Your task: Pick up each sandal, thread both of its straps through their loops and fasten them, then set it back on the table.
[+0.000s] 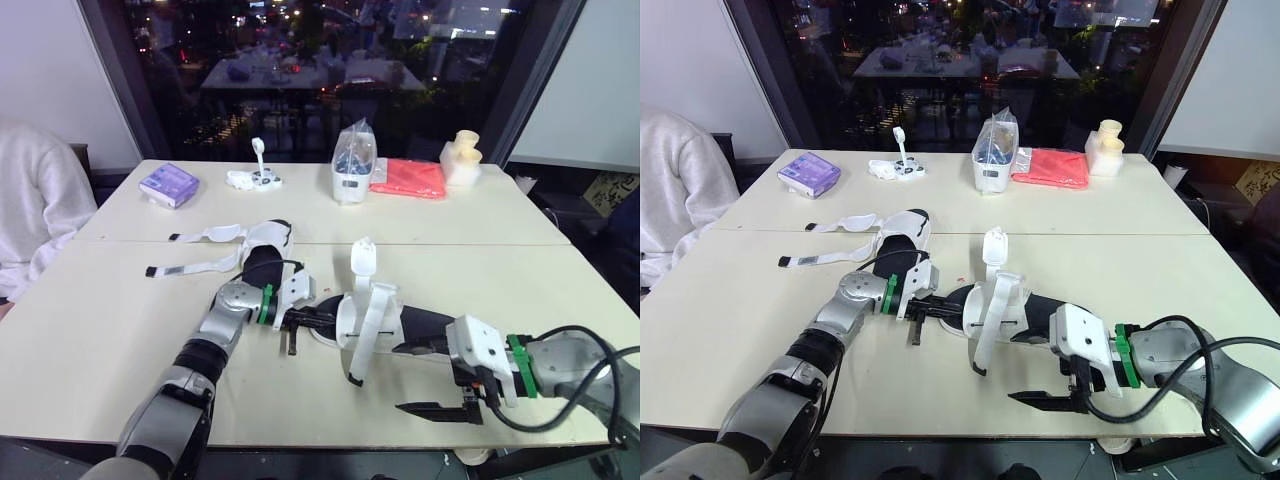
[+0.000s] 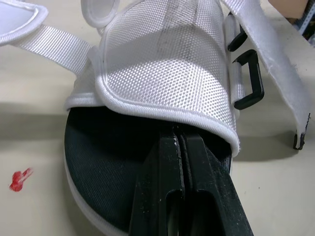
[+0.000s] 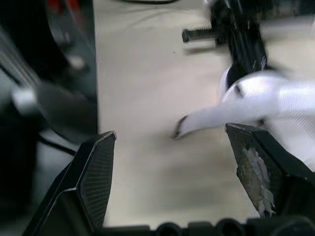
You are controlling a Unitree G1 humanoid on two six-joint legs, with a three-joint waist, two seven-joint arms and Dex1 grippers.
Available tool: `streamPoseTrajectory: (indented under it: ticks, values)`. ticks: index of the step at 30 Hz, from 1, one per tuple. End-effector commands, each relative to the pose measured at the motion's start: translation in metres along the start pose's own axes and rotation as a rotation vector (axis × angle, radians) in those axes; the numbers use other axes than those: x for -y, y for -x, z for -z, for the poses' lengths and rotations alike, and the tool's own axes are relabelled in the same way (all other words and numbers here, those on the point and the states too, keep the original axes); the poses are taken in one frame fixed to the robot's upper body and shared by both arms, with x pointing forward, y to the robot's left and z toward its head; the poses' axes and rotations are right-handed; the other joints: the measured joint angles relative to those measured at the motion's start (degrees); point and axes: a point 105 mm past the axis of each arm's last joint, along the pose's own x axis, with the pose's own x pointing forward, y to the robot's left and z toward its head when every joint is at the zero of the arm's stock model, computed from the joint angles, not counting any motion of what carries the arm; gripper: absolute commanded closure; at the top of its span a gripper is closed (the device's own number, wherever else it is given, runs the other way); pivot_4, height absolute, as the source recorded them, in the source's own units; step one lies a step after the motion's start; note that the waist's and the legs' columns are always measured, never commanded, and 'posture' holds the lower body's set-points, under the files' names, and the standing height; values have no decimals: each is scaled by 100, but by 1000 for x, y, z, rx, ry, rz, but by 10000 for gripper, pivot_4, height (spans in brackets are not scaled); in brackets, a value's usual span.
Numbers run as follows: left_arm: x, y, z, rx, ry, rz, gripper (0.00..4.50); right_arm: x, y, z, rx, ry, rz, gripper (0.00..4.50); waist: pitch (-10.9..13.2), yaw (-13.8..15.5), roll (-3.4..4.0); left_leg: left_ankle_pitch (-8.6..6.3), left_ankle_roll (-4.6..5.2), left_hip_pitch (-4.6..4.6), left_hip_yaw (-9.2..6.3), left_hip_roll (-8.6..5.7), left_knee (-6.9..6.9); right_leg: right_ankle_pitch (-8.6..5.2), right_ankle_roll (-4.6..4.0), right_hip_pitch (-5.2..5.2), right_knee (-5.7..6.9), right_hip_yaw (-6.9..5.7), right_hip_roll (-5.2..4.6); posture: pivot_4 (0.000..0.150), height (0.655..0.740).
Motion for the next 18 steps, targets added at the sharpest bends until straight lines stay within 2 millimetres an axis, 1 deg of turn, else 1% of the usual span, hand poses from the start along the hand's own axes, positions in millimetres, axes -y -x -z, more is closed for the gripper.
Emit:
streamPoseTrajectory:
  ticks: [1,3,6,8,11,14,17,18]
  values:
    - [-6,-5,-13,22,-62,-16,45000,10,-8,1,32,-256,40,6455,1,-5,-2,0,0,0,0,0,-2,0,0,-2,-1,0,-1,1500,7400]
    - [-6,-9,-13,28,-78,-25,45000,16,-13,7,28,-348,69,6455,1,0,-2,0,0,-5,0,-2,-3,2,-3,-7,-1,0,-6,1500,7400]
    - [-5,-12,-12,32,-95,-33,45000,19,-20,11,38,-454,82,6455,0,9,-1,0,0,-18,2,-3,-8,2,-2,-19,-3,-1,-9,1500,7400]
    - [-4,-14,-11,34,-110,-39,45000,20,-24,12,50,-510,83,6455,-1,7,1,0,0,-38,3,-4,-8,3,0,-37,-3,-2,-10,1500,7400]
    - [1,-18,-6,30,-129,-35,45000,21,-29,11,101,-620,67,6455,-4,13,1,1,1,-93,4,-10,0,21,21,-97,5,-3,-13,1500,7400]
    - [5,-20,-1,21,-142,-27,45000,25,-33,10,134,-686,66,6455,-5,12,2,1,2,-94,9,-13,0,26,28,-100,5,-6,-15,1500,7400]
    - [10,-21,6,11,-141,-17,45000,28,-39,6,159,-709,70,6455,-6,11,3,0,3,-93,12,-14,0,26,28,-98,4,-8,-16,1500,7400]
    - [12,-21,8,6,-141,-11,45000,32,-41,6,177,-730,85,6455,-7,13,4,0,3,-93,12,-14,0,26,28,-98,4,-8,-16,1500,7400]
